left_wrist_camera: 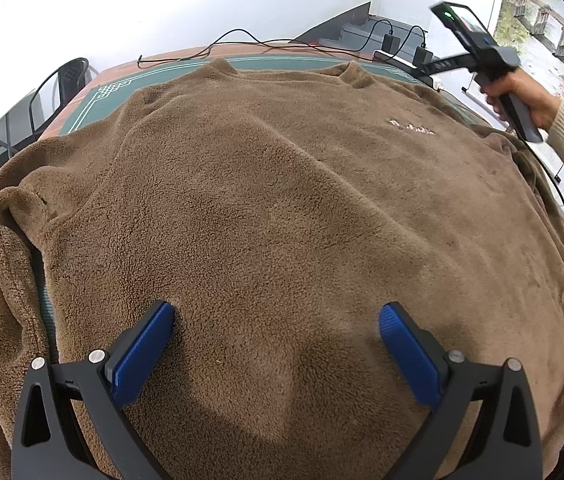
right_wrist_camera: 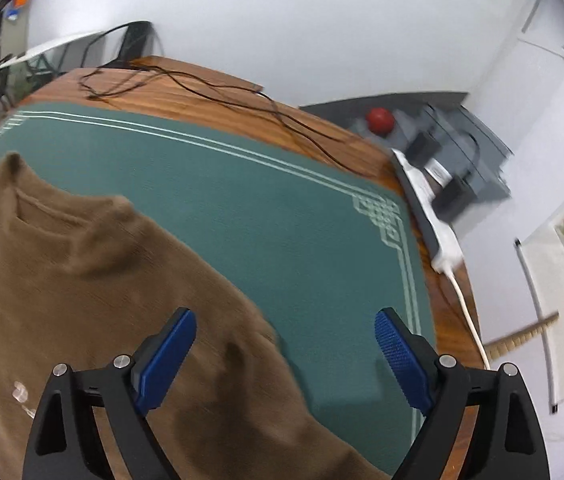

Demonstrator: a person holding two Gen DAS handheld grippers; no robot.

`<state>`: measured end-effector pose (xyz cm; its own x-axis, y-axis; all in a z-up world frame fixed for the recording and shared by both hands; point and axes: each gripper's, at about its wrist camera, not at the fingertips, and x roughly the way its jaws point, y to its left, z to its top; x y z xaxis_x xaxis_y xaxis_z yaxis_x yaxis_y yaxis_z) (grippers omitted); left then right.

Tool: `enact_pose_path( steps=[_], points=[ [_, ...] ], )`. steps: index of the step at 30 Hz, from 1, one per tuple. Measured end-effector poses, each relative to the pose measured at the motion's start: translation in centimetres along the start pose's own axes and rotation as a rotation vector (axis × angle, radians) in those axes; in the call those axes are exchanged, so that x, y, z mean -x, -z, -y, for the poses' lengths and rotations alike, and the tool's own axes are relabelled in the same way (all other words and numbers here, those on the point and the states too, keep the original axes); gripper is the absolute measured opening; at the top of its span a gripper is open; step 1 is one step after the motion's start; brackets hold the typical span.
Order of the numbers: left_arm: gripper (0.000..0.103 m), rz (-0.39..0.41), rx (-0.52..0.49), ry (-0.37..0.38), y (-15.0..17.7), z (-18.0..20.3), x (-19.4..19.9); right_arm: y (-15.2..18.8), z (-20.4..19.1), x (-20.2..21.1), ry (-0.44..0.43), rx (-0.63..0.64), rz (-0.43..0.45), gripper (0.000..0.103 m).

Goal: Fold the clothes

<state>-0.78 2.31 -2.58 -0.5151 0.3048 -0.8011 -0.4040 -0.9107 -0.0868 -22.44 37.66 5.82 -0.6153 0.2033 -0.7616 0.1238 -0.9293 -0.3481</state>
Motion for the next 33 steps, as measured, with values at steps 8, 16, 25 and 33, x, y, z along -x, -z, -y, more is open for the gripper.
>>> enact_pose_path(
  steps=[8, 16, 25, 33],
  points=[
    [0.103, 0.002, 0.004, 0.005, 0.1, -0.1, 0.1, -3.6, -4.1, -5.4, -0.032, 0.031, -0.058, 0.092],
    [0.103, 0.000, 0.004, 0.003, 0.1, 0.0, 0.0, -4.7, -6.4, -7.4, -0.023, 0.051, -0.031, 0.096],
    [0.103, 0.002, 0.010, 0.009, 0.0, -0.1, 0.1, -4.6, -6.7, -6.1, 0.063, 0.090, 0.003, 0.101],
    [0.103, 0.002, 0.010, 0.008, 0.1, 0.0, 0.1, -2.3, -8.1, -1.3, -0.212, 0.125, 0.000, 0.101]
  ],
)
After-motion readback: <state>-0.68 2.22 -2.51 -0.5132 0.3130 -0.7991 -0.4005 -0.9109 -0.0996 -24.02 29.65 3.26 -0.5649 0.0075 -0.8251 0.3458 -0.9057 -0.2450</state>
